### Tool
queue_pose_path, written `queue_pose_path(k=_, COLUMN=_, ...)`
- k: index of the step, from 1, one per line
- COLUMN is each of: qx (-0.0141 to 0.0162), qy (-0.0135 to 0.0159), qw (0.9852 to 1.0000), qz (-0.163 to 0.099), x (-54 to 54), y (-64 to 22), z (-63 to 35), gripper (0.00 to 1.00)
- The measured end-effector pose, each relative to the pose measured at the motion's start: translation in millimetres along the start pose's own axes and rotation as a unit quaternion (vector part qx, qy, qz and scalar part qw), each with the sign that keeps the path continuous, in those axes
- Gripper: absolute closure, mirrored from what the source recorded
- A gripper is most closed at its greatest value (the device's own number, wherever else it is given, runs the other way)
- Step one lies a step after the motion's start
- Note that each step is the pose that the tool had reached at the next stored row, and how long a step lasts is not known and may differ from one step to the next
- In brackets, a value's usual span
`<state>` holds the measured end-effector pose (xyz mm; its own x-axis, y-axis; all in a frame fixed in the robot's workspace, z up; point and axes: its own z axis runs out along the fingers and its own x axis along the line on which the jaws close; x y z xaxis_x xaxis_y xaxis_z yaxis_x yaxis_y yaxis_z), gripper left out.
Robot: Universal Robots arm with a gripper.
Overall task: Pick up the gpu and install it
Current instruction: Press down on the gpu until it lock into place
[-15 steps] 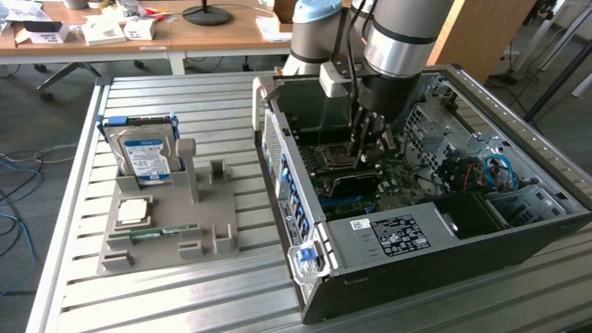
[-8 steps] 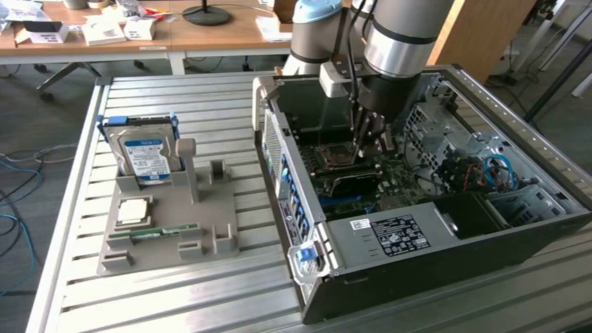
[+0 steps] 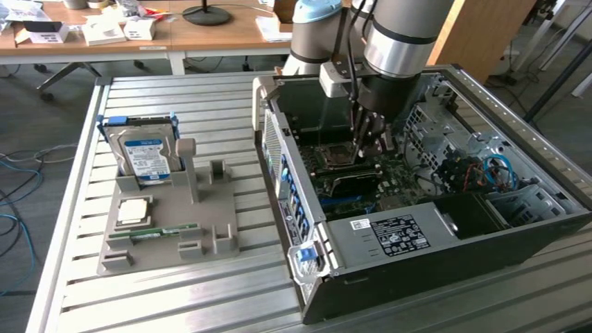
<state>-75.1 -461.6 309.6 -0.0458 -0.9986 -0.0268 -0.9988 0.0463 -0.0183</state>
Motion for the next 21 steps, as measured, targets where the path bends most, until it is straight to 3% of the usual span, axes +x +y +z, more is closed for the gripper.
queue_pose_path(k=21, qx=0.0, qy=0.0001, qw=1.0, qz=0.0, x=-3.4, y=2.2, z=5.1, gripper=0.89)
